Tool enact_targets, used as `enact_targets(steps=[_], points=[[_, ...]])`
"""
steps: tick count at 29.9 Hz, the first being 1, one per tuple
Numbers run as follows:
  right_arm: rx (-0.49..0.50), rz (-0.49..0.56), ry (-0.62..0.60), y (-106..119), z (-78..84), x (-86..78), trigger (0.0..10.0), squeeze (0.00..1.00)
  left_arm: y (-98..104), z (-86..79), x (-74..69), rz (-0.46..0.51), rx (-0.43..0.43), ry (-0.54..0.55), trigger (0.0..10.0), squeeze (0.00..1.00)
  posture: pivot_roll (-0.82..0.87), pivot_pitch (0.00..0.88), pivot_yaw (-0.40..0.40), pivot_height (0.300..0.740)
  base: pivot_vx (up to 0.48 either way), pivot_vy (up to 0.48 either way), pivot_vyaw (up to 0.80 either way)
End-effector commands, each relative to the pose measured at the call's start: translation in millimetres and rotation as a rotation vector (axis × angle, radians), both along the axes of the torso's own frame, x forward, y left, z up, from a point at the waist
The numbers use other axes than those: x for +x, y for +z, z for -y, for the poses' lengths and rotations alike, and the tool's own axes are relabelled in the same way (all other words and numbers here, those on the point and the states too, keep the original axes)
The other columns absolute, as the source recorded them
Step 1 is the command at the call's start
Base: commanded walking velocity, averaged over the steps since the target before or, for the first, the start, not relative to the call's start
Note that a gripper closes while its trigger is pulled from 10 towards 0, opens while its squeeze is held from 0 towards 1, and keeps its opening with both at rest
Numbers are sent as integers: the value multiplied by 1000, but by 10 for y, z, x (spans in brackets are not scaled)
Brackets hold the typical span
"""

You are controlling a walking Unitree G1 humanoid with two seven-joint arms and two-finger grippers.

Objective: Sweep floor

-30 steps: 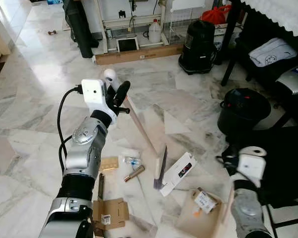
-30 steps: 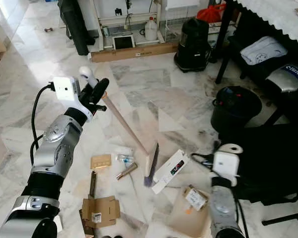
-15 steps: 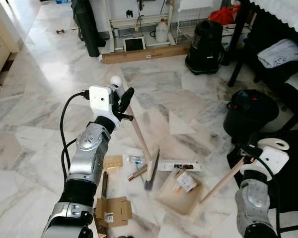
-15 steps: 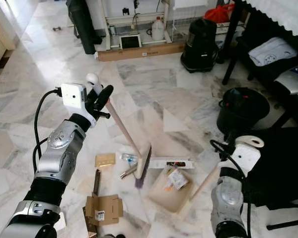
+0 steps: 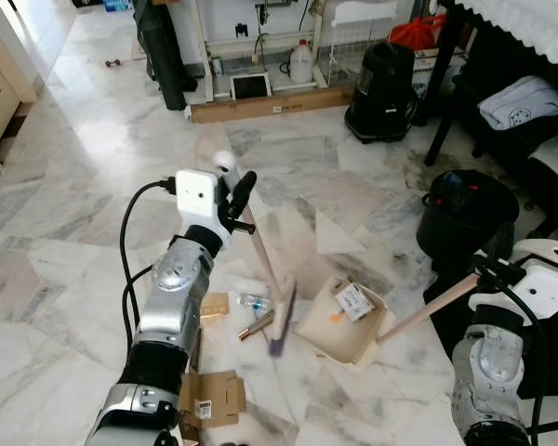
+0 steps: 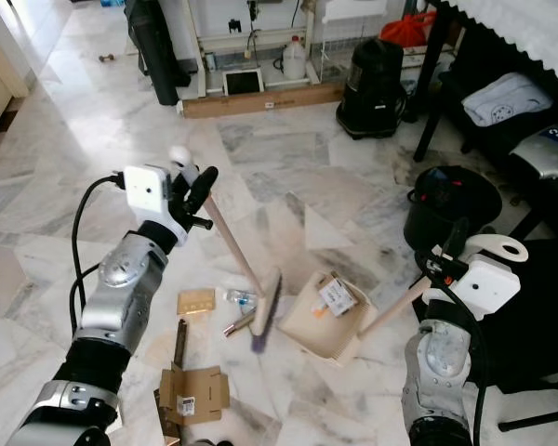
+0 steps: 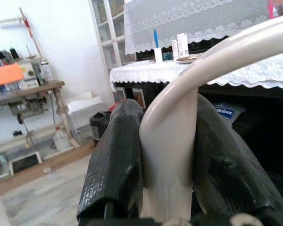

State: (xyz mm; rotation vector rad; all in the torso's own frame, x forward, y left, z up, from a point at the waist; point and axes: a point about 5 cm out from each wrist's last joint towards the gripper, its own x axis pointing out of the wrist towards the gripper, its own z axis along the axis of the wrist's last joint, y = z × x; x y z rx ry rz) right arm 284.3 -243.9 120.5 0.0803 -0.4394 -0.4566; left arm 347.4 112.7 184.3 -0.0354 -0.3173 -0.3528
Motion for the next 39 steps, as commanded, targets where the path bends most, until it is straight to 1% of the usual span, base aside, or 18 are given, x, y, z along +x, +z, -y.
enact_targets(steps=[1,2,5,9,12,13,14,18,19,20,21,23,24,25,28,31,35,39], points=[[31,70,8,139,-28,-6,10000,0,41,-1,-17,50,26,10,10000,0,70,51,26,740,0,0,0],[47,79,32,166,-84,-5,10000,0,47,25,-27,60,28,3,10000,0,69,45,25,740,0,0,0],[48,69,55,173,-149,-19,10000,0,48,59,-32,66,29,-8,10000,0,70,36,25,740,0,0,0],[69,131,130,334,-275,-25,10000,0,35,67,-10,66,29,-7,10000,0,64,24,31,740,0,0,0],[26,135,122,393,-278,-25,10000,0,34,53,2,67,33,-1,10000,0,61,22,32,740,0,0,0],[-116,82,79,378,-234,-16,10000,0,35,53,5,69,38,0,10000,0,68,15,32,740,0,0,0],[-116,82,79,378,-234,-16,10000,0,35,53,5,69,38,0,10000,0,68,15,32,740,0,0,0],[-242,83,52,487,-202,-27,10000,0,36,59,1,77,47,-2,10000,0,64,9,32,740,0,0,0],[-236,83,44,496,-196,-30,10000,0,35,59,1,78,47,-2,10000,0,64,9,32,740,0,0,0],[-358,61,67,521,-253,-15,10000,0,28,67,0,79,52,-2,10000,0,67,10,31,740,0,0,0],[-398,53,76,527,-278,-14,10000,0,29,69,0,82,55,-2,10000,0,70,11,29,740,0,0,0],[-384,55,81,527,-289,-16,10000,0,29,70,0,84,56,-2,10000,0,71,12,29,740,0,0,0],[-271,69,56,519,-253,-21,10000,0,32,70,3,87,57,0,10000,0,73,18,28,740,0,0,0],[-242,72,45,517,-238,-21,10000,0,34,69,5,87,57,0,10000,0,73,18,28,740,0,0,0],[-257,64,45,516,-242,-11,10000,0,33,60,8,87,58,9,10000,0,71,22,28,740,0,0,0],[-158,76,62,506,-262,-1,10000,0,35,43,7,91,56,23,10000,0,75,27,27,740,0,0,0],[-49,87,47,482,-218,-10,10000,0,35,21,8,92,56,30,10000,0,80,30,27,740,0,0,0],[-32,85,54,473,-196,-9,10000,0,29,-5,9,90,59,42,10000,0,80,34,29,740,0,0,0]])
